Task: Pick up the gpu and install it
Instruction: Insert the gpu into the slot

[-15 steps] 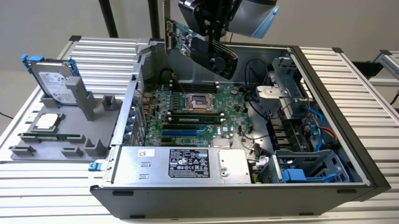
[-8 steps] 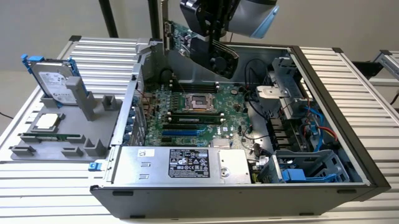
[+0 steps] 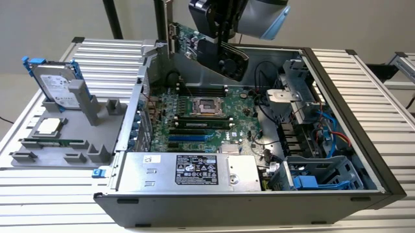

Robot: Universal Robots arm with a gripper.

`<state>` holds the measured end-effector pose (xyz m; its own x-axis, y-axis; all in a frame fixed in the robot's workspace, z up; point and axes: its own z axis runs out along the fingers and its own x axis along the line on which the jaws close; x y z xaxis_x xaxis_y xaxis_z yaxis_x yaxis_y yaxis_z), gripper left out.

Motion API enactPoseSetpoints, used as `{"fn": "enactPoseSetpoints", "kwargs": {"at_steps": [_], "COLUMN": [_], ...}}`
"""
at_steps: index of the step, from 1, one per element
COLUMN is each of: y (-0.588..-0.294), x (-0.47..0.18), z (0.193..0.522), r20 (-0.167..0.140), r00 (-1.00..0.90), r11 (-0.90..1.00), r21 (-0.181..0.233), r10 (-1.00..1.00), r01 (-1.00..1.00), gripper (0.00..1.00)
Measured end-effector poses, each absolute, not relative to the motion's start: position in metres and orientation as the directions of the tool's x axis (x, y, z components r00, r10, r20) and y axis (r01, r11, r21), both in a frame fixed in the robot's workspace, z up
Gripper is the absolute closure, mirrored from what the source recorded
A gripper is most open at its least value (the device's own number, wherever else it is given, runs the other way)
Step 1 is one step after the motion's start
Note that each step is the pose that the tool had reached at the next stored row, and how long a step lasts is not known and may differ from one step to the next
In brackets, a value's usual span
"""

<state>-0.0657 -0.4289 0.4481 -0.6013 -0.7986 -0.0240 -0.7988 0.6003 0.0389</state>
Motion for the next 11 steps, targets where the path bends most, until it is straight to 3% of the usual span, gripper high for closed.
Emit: {"fn": "enactPoseSetpoints", "kwargs": {"at_steps": [11], "y": [-0.4289], "x": [-0.0657], "z": [0.4481], "r20": [-0.024], "r00": [-0.549], "r11": [0.548], "r21": [0.039], "r10": [-0.836], "r01": [-0.836], "gripper": [1.0]}}
